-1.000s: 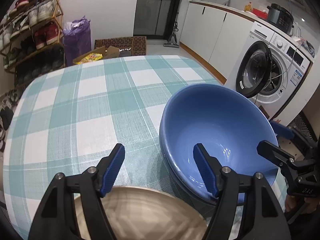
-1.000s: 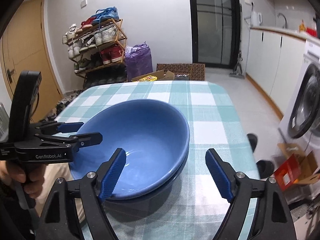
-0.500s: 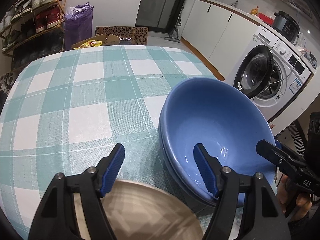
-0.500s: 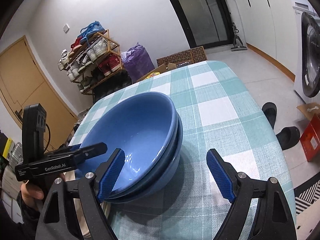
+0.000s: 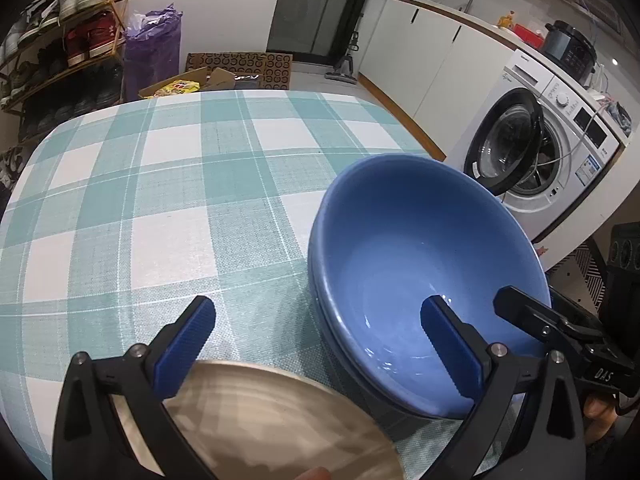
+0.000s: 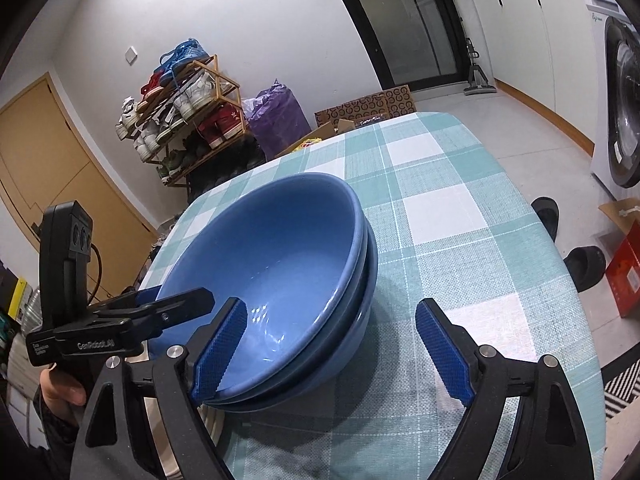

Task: Organize plates and bowls
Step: 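Open both grippers and regrasp the rim of the nested blue bowls, then lift the nested blue bowls and carry them over the cream plate stack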

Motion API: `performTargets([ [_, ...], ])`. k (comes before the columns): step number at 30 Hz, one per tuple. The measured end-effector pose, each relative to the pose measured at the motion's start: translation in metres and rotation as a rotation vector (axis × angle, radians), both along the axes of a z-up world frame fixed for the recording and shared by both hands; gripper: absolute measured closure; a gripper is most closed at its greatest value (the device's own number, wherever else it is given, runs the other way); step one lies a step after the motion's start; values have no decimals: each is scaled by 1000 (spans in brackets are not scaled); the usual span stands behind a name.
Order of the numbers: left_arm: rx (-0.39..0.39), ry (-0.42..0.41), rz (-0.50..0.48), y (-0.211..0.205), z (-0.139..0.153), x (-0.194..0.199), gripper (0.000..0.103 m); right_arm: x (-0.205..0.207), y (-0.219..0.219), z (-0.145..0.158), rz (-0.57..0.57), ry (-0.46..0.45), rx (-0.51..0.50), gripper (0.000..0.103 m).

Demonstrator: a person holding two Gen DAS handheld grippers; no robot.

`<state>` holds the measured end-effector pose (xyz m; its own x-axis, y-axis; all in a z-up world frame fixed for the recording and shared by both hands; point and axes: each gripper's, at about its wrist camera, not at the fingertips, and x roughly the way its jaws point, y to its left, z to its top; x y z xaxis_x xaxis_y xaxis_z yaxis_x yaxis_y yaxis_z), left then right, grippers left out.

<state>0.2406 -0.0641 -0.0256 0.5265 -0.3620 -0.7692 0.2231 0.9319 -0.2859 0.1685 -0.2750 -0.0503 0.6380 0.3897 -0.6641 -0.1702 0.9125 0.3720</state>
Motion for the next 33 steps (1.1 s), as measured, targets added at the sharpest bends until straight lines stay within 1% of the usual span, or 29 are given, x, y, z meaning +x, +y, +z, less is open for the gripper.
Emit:
performTargets([
  [10,16,-4,-13,-6,3,0,0,4,0,-4,-4,9,20,15],
  [16,4,-11,-26,-7,5,0,5,5,2,-6,7,6,27,15],
  [17,-3,-12,-31,-6,5,-1,9,5,2,-7,10,5,28,15],
  [18,-11,-14,-40,-7,5,-1,11,5,2,-7,12,4,30,15],
  [20,-14,-17,-47,-7,6,-2,19,5,3,-7,15,0,31,15],
  [21,-14,-18,-48,-8,6,-2,20,4,3,-7,17,-2,30,15],
  [22,-16,-21,-49,-8,6,-2,23,4,4,-6,20,-6,31,18],
  [23,-20,-23,-52,-8,7,-3,31,4,4,-5,22,-8,32,20],
  [24,-26,-19,-57,-8,7,-3,34,2,4,-5,23,-10,33,22],
  [26,-29,-12,-64,-9,6,-3,46,1,5,-4,26,-14,33,25],
  [28,-32,-5,-75,-11,5,-3,52,1,5,-3,27,-12,33,32],
  [29,-33,-5,-80,-13,5,-4,56,0,5,-2,29,-14,33,33],
  [31,-26,-11,-86,-15,6,-5,57,-1,6,-1,33,-17,30,39],
  [33,-15,-14,-86,-15,6,-6,59,-1,6,-1,32,-19,23,40],
])
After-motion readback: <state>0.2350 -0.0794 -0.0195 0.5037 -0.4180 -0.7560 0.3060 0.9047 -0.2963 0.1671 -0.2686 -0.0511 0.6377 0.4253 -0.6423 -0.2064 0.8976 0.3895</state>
